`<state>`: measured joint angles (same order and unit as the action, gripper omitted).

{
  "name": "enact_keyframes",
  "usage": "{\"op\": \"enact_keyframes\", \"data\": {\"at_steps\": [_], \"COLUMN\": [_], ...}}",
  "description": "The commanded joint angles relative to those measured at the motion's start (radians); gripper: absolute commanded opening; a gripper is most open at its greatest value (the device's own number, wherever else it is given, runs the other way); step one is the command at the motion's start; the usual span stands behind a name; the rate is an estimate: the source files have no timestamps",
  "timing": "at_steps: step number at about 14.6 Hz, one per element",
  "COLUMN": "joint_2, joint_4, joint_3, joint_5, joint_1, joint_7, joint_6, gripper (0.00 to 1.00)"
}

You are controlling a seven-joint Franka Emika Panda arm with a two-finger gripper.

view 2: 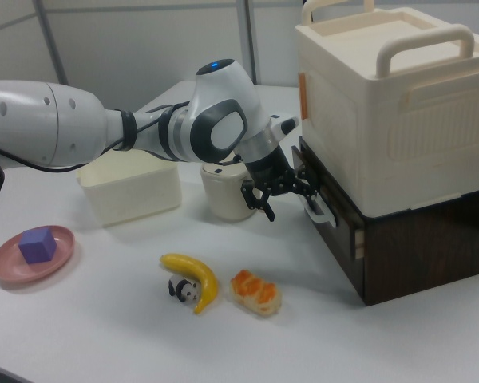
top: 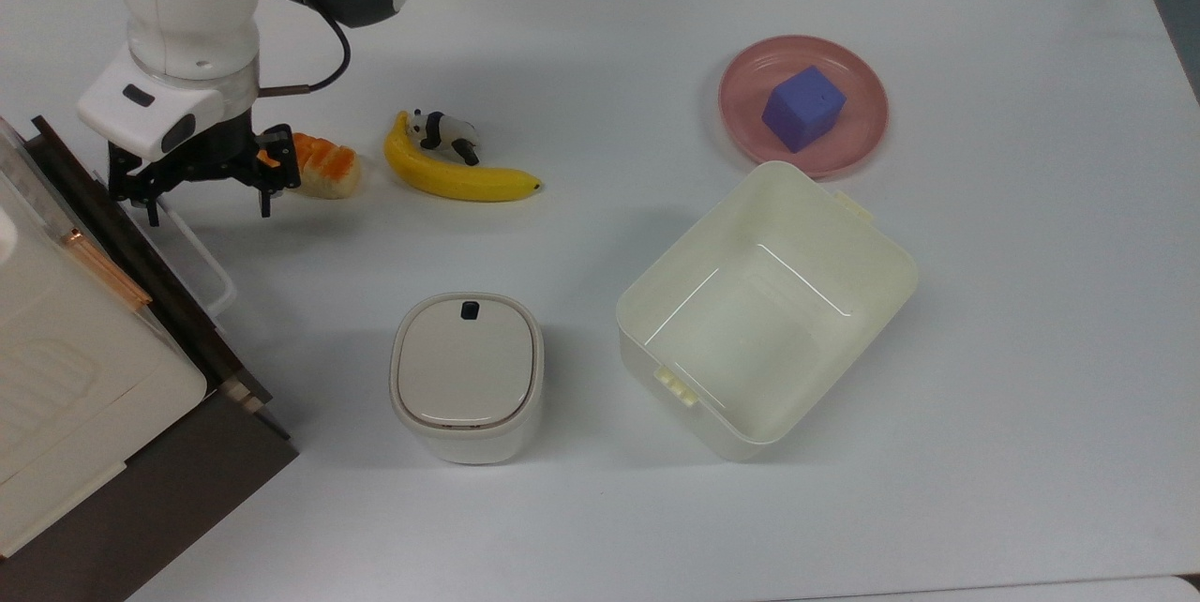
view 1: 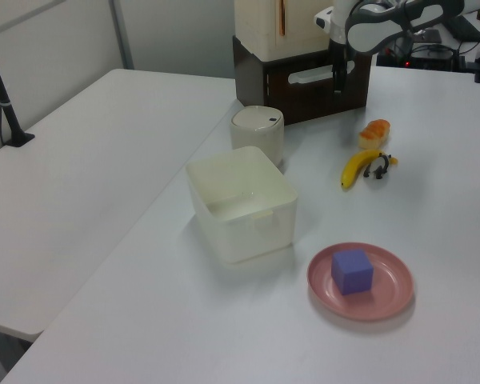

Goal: Slide the drawer open
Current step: 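Pull the drawer outward by its handle with the gripper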

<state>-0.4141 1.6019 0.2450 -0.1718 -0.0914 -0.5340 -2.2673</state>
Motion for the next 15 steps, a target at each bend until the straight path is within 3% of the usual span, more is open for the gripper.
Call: {"op": "enact_keyframes", "data": {"at_steps": [1, 9, 15], "joint_2": [0.043, 0.081, 0.081], "joint_4": [0.032, 0.03, 0.029], "joint_3": [-0.018, -0.076, -0.081], "joint_5": [-0.015, -0.015, -0.012], "joint_1": [0.042, 0.045, 0.045], "joint_7": [0.077, 0.077, 0.074], "joint_6": [0.093, 0.27, 0.301], "gripper": [1.0, 1.0, 1.0]}}
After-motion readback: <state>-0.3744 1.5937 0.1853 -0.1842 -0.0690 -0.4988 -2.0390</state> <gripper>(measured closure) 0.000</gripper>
